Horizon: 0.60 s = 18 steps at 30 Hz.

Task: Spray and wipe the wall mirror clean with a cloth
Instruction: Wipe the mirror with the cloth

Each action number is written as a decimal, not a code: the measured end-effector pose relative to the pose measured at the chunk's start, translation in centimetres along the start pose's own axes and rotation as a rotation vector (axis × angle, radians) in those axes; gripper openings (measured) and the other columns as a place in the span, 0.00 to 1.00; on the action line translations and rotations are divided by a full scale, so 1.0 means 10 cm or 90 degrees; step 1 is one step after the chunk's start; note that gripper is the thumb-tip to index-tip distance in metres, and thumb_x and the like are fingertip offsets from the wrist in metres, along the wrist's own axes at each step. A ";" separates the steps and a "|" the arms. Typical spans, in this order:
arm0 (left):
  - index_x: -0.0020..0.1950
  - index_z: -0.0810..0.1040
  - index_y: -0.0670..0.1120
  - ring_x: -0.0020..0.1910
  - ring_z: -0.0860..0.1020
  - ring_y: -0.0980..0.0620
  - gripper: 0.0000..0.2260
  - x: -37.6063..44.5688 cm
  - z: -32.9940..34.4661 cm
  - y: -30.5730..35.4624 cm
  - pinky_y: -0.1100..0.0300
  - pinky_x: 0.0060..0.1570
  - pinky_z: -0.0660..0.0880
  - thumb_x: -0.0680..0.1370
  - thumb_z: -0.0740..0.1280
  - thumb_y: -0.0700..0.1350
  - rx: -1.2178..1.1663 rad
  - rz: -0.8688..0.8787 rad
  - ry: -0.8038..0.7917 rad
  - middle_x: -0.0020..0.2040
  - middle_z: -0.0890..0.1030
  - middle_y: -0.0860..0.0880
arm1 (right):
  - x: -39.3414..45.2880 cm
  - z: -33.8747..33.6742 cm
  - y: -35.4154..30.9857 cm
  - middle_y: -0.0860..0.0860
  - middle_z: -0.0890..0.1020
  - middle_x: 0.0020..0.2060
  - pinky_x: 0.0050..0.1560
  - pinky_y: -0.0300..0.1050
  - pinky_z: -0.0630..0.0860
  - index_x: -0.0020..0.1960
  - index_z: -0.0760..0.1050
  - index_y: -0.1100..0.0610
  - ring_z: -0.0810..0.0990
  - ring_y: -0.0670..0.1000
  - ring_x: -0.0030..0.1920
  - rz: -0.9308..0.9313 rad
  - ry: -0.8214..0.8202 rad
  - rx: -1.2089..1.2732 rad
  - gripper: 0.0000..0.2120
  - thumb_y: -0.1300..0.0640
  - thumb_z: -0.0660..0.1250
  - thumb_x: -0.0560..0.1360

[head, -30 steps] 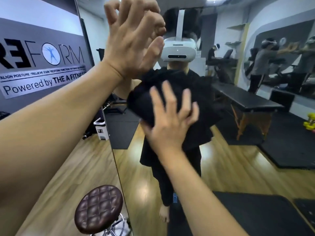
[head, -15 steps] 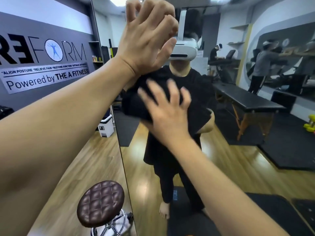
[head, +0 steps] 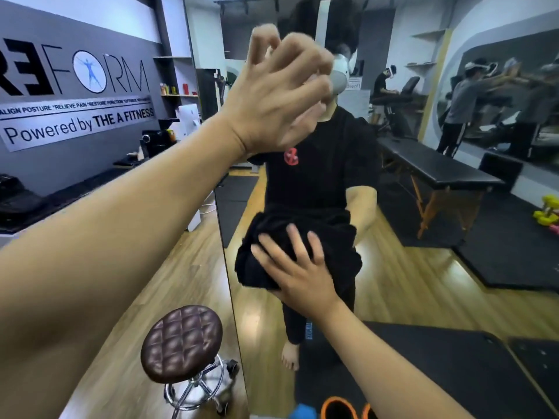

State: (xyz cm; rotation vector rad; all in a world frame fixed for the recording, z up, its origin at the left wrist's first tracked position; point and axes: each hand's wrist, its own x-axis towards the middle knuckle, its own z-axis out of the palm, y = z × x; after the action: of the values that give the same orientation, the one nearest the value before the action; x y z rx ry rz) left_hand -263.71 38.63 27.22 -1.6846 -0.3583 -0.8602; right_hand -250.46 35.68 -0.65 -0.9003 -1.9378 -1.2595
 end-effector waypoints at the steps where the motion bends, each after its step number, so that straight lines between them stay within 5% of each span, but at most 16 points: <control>1: 0.50 0.80 0.46 0.57 0.73 0.45 0.07 -0.12 -0.02 0.07 0.46 0.55 0.61 0.79 0.64 0.48 -0.009 -0.016 0.004 0.56 0.82 0.46 | -0.16 0.03 -0.01 0.47 0.70 0.75 0.74 0.63 0.58 0.75 0.71 0.48 0.64 0.63 0.76 -0.031 -0.015 -0.004 0.33 0.42 0.72 0.71; 6: 0.49 0.80 0.44 0.56 0.73 0.44 0.06 -0.68 -0.07 0.22 0.46 0.55 0.60 0.77 0.66 0.45 -0.043 -0.075 -0.019 0.55 0.83 0.45 | -0.01 -0.10 0.24 0.48 0.74 0.72 0.70 0.62 0.62 0.72 0.74 0.48 0.67 0.62 0.72 -0.060 0.003 0.016 0.29 0.49 0.69 0.72; 14: 0.52 0.79 0.44 0.60 0.72 0.44 0.12 -0.83 0.00 0.16 0.44 0.57 0.61 0.82 0.59 0.48 -0.061 -0.072 -0.021 0.58 0.82 0.44 | 0.85 -0.38 0.42 0.50 0.75 0.71 0.69 0.66 0.63 0.70 0.76 0.48 0.64 0.63 0.72 0.302 0.115 0.051 0.26 0.43 0.68 0.74; 18: 0.52 0.79 0.44 0.58 0.72 0.44 0.10 -0.87 0.05 0.15 0.45 0.57 0.60 0.82 0.62 0.49 -0.046 -0.066 -0.012 0.56 0.82 0.45 | 0.23 -0.01 -0.26 0.48 0.73 0.72 0.69 0.64 0.64 0.70 0.77 0.47 0.66 0.63 0.72 0.183 0.071 0.051 0.27 0.40 0.70 0.74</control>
State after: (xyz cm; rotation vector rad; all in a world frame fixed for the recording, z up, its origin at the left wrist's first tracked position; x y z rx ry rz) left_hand -268.47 40.37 20.02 -1.7535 -0.4353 -0.9447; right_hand -253.82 35.22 -0.02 -1.0048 -1.6890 -1.0349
